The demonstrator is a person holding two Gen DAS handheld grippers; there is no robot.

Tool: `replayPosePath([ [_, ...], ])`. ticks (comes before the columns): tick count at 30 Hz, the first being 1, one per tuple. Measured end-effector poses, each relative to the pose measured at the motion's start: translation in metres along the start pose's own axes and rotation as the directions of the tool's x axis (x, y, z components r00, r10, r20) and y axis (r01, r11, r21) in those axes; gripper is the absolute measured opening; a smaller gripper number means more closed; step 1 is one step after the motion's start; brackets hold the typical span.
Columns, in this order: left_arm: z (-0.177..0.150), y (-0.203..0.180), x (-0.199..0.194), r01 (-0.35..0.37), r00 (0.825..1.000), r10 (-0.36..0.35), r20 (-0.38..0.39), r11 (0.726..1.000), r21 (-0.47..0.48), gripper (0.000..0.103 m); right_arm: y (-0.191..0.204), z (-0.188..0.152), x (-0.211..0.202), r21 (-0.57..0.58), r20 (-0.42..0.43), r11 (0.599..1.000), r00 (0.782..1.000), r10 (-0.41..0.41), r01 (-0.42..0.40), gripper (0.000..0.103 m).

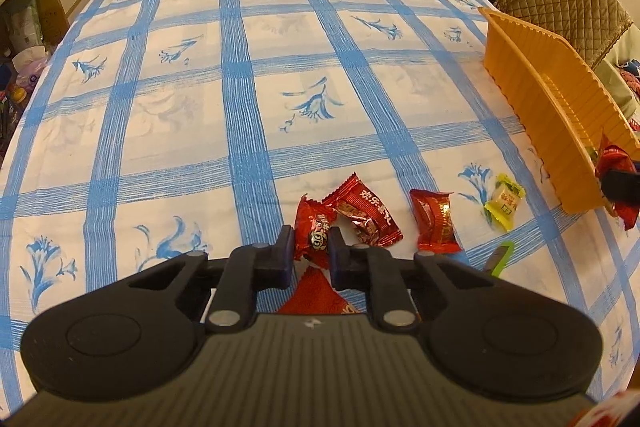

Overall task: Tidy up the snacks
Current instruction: 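Grasp a small red candy with the left tool while the right tool holds its packet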

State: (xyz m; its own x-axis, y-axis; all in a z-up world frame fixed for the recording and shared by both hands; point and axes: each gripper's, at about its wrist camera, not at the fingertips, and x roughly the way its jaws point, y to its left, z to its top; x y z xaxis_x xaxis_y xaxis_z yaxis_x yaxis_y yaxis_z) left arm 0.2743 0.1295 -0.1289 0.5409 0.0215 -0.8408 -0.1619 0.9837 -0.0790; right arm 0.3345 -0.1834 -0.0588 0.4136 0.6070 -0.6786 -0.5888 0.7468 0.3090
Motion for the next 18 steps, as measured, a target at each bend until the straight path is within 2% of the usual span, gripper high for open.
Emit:
replayPosePath([
  [7,-0.001,-0.001,-0.026,-0.001,0.999,0.002,0.043,1.000,-0.012,0.015,0.002,-0.002,-0.011,-0.002,0.019,1.000,1.000,0.004,-0.004,0.028],
  [18,-0.015,-0.026,-0.086,0.053,0.991,-0.052,0.120,0.999,-0.005,0.015,-0.005,-0.013,-0.043,0.014,0.055,1.000,0.998,0.006,-0.007,0.028],
])
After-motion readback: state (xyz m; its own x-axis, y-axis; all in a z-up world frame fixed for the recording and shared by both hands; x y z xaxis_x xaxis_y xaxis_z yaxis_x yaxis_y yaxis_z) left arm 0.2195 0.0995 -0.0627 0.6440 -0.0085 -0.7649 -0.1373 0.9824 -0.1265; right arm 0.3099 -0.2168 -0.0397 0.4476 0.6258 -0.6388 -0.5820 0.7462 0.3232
